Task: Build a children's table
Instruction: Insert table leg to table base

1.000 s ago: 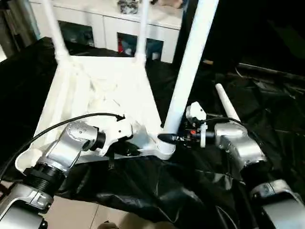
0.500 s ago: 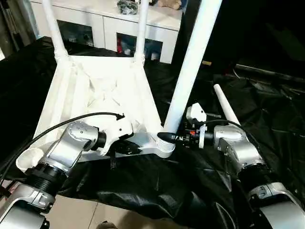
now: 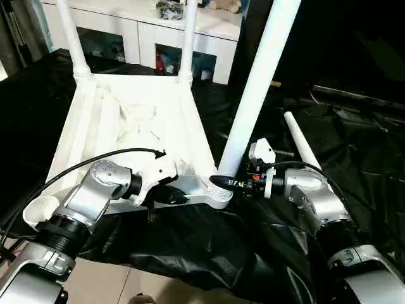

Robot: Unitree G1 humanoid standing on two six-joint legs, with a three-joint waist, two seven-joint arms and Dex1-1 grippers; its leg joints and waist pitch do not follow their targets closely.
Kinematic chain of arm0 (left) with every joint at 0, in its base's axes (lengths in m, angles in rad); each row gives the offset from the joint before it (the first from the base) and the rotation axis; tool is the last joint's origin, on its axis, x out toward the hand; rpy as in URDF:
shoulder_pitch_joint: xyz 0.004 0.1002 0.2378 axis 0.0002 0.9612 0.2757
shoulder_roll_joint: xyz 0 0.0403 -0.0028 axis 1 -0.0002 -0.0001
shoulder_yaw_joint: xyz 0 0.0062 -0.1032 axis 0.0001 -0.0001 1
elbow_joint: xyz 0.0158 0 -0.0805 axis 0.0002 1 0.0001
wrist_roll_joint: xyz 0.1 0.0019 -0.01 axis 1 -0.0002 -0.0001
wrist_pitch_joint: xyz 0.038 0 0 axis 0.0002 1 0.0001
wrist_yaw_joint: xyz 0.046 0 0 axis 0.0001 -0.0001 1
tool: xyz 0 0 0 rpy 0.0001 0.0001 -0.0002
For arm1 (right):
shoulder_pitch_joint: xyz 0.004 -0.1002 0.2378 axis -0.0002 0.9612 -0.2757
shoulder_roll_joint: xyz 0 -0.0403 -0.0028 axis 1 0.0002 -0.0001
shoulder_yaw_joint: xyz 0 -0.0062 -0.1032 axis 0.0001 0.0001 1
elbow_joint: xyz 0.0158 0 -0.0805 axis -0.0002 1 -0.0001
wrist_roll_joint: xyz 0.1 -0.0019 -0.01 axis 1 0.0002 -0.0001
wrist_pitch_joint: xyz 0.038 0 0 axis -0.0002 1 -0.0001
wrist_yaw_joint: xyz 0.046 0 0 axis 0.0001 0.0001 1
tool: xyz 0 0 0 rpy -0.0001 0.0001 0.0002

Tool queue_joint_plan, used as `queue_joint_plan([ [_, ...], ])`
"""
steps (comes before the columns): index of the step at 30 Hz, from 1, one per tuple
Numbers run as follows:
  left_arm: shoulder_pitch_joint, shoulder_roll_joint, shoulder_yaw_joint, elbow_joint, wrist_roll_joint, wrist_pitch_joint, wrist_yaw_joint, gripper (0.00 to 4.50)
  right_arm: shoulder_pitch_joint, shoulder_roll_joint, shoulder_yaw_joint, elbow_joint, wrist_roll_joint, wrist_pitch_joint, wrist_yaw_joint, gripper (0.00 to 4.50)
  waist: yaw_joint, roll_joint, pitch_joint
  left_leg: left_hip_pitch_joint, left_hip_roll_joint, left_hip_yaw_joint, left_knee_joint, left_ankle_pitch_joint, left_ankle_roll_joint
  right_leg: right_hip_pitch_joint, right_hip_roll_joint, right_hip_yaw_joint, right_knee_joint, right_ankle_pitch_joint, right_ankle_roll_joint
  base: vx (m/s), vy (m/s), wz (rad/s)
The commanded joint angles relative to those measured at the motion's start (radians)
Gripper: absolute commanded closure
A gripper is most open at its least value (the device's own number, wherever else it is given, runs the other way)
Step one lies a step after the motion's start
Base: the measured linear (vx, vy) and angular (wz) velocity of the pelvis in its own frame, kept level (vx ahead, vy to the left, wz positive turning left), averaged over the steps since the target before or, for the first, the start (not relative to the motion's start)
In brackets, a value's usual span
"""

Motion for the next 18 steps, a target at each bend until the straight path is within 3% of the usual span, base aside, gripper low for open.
queue_joint_plan([
  [1, -0.064, -0.024, 0.043, -0.027, -0.010, -0.002, 0.034, 4.50, 0.018, 0.011, 0.029, 0.105, -0.081, 0.025, -0.103, 2.63, -0.009, 0.029, -0.049, 0.018, 0.019, -0.010, -0.074, -0.378, -0.036, 0.025, -0.088, 0.055, -0.095, -0.425, -0.129, 0.000, 0.000, 0.00],
  [5, -0.088, -0.051, 0.055, 0.002, 0.011, 0.022, 0.110, 4.50, -0.023, 0.044, -0.012, 0.188, -0.095, 0.022, -0.279, 2.63, -0.025, 0.028, -0.049, 0.015, 0.017, -0.016, -0.074, -0.401, -0.050, 0.028, -0.094, 0.050, -0.102, -0.502, -0.102, 0.000, 0.000, 0.00],
  [7, -0.118, -0.094, 0.067, 0.023, 0.030, 0.061, 0.200, 4.50, -0.058, 0.077, -0.057, 0.248, -0.079, 0.042, -0.413, 2.63, -0.034, 0.031, -0.049, 0.021, 0.018, -0.016, -0.073, -0.405, -0.052, 0.021, -0.092, 0.050, -0.105, -0.498, -0.108, 0.000, 0.000, 0.00],
  [9, -0.133, -0.125, 0.070, 0.030, 0.038, 0.088, 0.247, 4.50, -0.078, 0.099, -0.082, 0.281, -0.065, 0.059, -0.481, 2.63, -0.035, 0.030, -0.052, 0.015, 0.018, -0.015, -0.072, -0.390, -0.051, 0.026, -0.093, 0.052, -0.099, -0.461, -0.114, 0.000, 0.000, 0.00],
  [11, -0.167, -0.208, 0.072, 0.047, 0.049, 0.152, 0.353, 4.50, -0.123, 0.146, -0.117, 0.357, -0.050, 0.074, -0.605, 2.63, -0.038, 0.031, -0.051, 0.017, 0.017, -0.012, -0.070, -0.383, -0.050, 0.021, -0.090, 0.054, -0.099, -0.439, -0.124, 0.000, 0.000, 0.00],
  [13, -0.186, -0.282, 0.061, 0.061, 0.065, 0.189, 0.425, 4.50, -0.154, 0.181, -0.135, 0.402, -0.038, 0.091, -0.678, 2.63, -0.039, 0.029, -0.055, 0.016, 0.018, -0.010, -0.068, -0.355, -0.054, 0.025, -0.090, 0.055, -0.093, -0.400, -0.129, 0.000, 0.000, 0.00],
  [18, -0.188, -0.366, 0.021, 0.056, 0.088, 0.234, 0.473, 4.50, -0.193, 0.222, -0.144, 0.450, -0.039, 0.105, -0.734, 2.63, -0.036, 0.030, -0.059, 0.006, 0.016, -0.006, -0.067, -0.298, -0.038, 0.032, -0.085, 0.057, -0.081, -0.272, -0.144, 0.000, 0.000, 0.00],
])
